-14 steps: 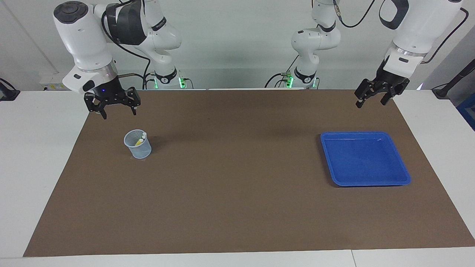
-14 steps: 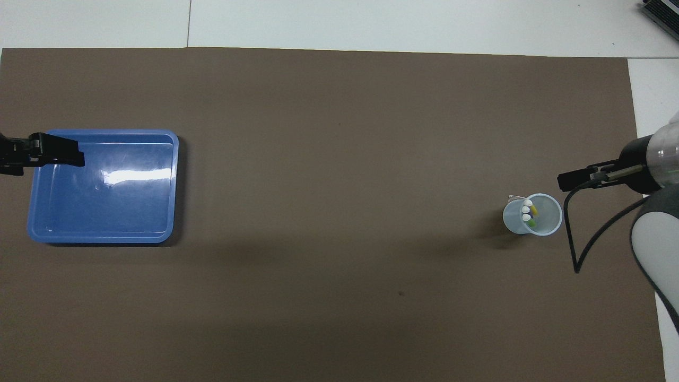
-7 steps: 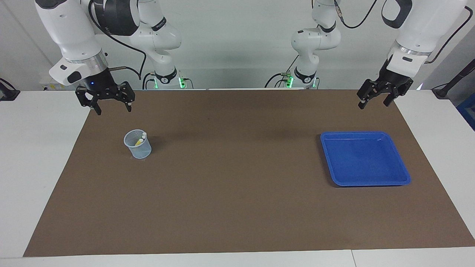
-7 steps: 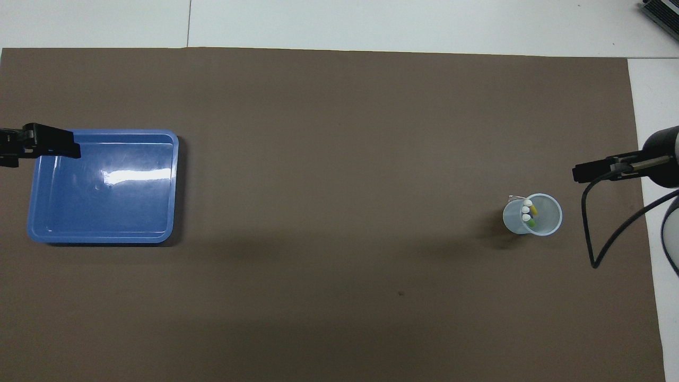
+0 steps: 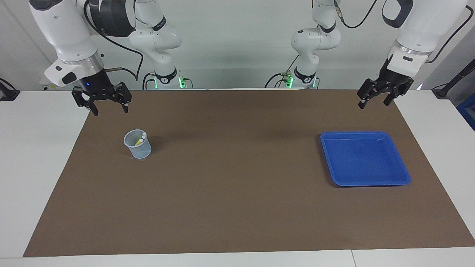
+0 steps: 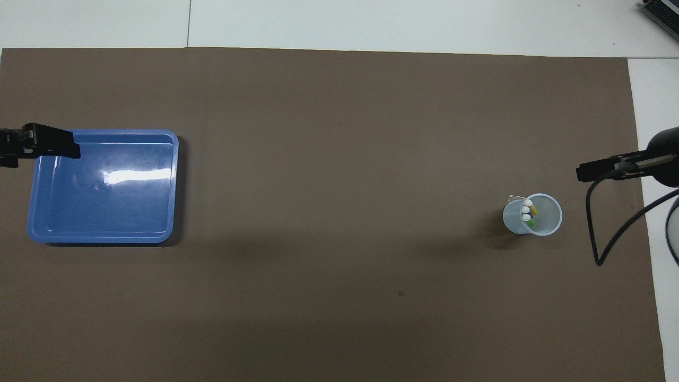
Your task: Transfer and insert pens with both arms
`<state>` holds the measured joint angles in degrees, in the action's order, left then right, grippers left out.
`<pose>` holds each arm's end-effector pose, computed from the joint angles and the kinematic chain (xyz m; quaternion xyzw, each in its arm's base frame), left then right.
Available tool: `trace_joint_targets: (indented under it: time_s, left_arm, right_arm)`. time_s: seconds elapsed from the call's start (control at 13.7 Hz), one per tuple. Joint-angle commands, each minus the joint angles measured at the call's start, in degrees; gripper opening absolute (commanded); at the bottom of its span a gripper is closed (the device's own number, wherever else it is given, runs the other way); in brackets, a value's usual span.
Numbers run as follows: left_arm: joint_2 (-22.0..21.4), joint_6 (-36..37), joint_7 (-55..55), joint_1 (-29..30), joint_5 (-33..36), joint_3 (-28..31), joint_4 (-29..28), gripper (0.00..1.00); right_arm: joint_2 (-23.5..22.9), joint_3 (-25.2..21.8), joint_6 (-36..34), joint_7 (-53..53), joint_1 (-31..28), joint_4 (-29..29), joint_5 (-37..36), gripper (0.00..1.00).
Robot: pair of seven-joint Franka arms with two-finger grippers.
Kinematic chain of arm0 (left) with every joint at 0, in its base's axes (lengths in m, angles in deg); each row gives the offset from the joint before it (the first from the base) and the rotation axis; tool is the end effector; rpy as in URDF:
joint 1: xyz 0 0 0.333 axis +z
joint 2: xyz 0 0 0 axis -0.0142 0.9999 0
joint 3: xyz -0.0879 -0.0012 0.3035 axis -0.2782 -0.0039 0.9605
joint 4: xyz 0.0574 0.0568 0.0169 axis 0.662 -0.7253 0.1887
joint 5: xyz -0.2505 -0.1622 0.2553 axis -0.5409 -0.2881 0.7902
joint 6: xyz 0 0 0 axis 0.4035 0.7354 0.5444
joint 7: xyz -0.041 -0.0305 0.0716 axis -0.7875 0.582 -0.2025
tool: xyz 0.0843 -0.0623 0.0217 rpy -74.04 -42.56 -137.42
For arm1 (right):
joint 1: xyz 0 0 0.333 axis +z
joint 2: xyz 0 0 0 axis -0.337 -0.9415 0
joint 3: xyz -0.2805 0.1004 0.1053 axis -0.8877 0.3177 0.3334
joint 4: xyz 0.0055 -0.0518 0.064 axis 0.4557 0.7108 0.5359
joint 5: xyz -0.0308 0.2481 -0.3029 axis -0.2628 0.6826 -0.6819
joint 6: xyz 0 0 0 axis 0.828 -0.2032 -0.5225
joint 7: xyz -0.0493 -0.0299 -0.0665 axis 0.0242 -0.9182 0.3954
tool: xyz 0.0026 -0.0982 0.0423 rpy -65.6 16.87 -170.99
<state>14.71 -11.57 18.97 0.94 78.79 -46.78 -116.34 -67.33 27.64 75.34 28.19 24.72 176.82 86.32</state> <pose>0.5563 -0.0259 0.6321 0.9981 0.0368 0.0463 0.0183 0.5511 -0.0222 0.5913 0.9975 0.0600 0.0369 0.0086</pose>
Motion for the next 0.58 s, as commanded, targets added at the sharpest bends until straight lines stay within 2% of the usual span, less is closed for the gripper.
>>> trace_joint_targets:
  time_s: [0.0,0.29,0.51]
  left_arm:
    - [0.5,1.9,-1.4,-1.3,1.1,1.1,1.3,1.00]
    - [0.1,2.3,-5.1,-1.0,1.2,1.2,0.5,1.00]
    - [0.0,5.6,-5.0,-1.0,1.2,1.2,0.3,1.00]
  right_arm:
    - [-0.7,-0.6,-1.0,0.7,0.5,-1.0,0.2,1.00]
    - [-0.7,-0.7,-1.0,0.7,0.3,-1.1,0.2,1.00]
    - [-0.6,-0.6,-1.2,0.6,0.2,-1.1,0.2,1.00]
